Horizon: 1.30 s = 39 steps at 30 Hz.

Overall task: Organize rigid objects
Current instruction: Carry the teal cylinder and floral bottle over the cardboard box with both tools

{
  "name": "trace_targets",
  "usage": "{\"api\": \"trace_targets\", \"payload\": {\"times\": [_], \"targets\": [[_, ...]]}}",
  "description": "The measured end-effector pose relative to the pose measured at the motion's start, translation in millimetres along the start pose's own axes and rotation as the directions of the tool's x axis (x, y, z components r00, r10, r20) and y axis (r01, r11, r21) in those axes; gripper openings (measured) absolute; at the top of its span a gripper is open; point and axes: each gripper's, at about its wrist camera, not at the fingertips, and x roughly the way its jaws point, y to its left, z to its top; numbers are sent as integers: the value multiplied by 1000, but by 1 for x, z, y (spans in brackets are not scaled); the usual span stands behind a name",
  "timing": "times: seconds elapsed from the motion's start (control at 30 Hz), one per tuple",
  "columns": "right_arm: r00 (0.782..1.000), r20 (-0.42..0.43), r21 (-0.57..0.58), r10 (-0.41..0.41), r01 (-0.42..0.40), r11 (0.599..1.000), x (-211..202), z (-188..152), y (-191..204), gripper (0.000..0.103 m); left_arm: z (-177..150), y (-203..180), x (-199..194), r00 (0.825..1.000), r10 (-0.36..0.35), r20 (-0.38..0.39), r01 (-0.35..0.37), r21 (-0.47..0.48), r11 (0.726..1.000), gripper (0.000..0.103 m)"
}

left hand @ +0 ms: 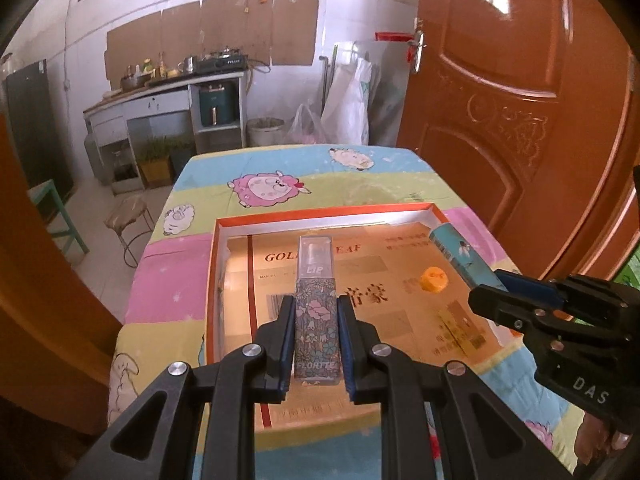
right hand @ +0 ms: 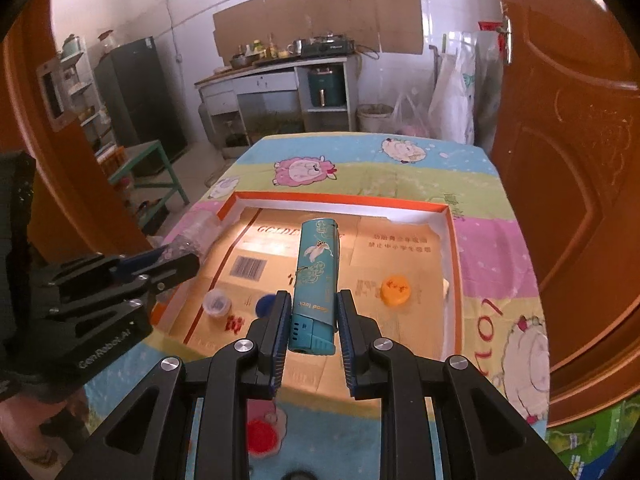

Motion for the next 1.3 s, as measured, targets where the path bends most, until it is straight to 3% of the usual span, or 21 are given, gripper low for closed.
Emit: {"api": "trace_targets", "payload": {"times": [0.37, 0.7, 1.3], "targets": [[999, -43, 28, 16, -15, 999, 44, 24, -11, 23, 14, 9, 49, 996, 36, -76, -39, -28, 999, 20], [993, -114, 74, 29, -21, 997, 89, 23, -20, 23, 18, 12, 78, 989, 32, -147, -40, -52, 998, 20], [989, -147, 76, 11, 0, 997, 110, 17, -23, 23, 18, 15, 101, 979, 40, -202, -51, -54, 997, 20]]}}
